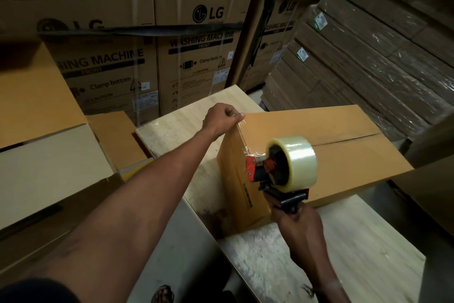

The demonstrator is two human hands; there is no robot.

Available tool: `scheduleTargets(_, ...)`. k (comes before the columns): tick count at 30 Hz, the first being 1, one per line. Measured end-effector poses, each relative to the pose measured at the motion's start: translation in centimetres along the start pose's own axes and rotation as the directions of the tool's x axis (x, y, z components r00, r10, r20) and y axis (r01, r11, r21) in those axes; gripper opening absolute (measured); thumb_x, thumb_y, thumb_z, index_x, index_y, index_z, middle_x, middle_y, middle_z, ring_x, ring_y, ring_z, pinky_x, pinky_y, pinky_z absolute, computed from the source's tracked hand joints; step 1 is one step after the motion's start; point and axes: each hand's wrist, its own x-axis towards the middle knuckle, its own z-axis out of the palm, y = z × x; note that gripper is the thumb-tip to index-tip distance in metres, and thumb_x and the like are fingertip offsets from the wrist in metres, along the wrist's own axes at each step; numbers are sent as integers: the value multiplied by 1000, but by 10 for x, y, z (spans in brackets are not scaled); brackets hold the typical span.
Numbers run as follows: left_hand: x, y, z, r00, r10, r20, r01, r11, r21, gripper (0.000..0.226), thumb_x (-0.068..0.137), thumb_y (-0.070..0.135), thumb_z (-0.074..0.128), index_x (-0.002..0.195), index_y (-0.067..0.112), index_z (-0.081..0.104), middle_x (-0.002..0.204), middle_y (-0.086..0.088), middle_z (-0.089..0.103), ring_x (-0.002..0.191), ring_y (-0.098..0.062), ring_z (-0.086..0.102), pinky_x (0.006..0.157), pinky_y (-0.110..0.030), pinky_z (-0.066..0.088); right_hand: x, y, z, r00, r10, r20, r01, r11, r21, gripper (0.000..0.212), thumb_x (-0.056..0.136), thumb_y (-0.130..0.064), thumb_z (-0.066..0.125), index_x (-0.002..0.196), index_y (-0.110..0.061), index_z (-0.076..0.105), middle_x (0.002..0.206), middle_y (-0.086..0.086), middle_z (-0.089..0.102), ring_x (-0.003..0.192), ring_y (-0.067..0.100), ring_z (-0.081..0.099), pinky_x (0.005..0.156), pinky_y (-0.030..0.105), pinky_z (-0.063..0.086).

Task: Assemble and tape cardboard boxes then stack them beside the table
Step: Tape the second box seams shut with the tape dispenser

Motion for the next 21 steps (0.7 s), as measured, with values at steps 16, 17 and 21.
scheduleTargets(16, 20, 9, -8, 949, 301, -92, -187, 775, 604, 53, 93, 68, 57, 123, 27, 75, 123, 3, 70, 128, -24, 53, 111, -53, 26, 25, -36, 39, 996, -87, 7, 87, 995, -40, 30, 90, -39, 79, 76, -13, 71, 66, -1, 70, 55, 6, 59, 51, 25, 44)
scheduleTargets(17, 20, 8, -7, 945, 315, -93, -188, 753, 630, 52, 94, 68, 56, 122, 28, 75, 122, 3, 70, 128, -24, 52, 113, -56, 24, 26, -37, 38, 996, -89, 5, 89, 994, -63, 31, 90, -37, 79, 74, -12, 69, 63, 0, 68, 52, 6, 57, 47, 21, 41)
scheduleTargets(21, 16, 11, -7, 941, 320, -108, -194, 774, 603, 42, 98, 61, 57, 113, 27, 77, 117, 4, 70, 125, -25, 54, 115, -59, 22, 24, -41, 37, 995, -96, -16, 94, 989, -111, 31, 88, -27, 78, 73, -5, 62, 63, 5, 62, 53, 13, 54, 41, 14, 37)
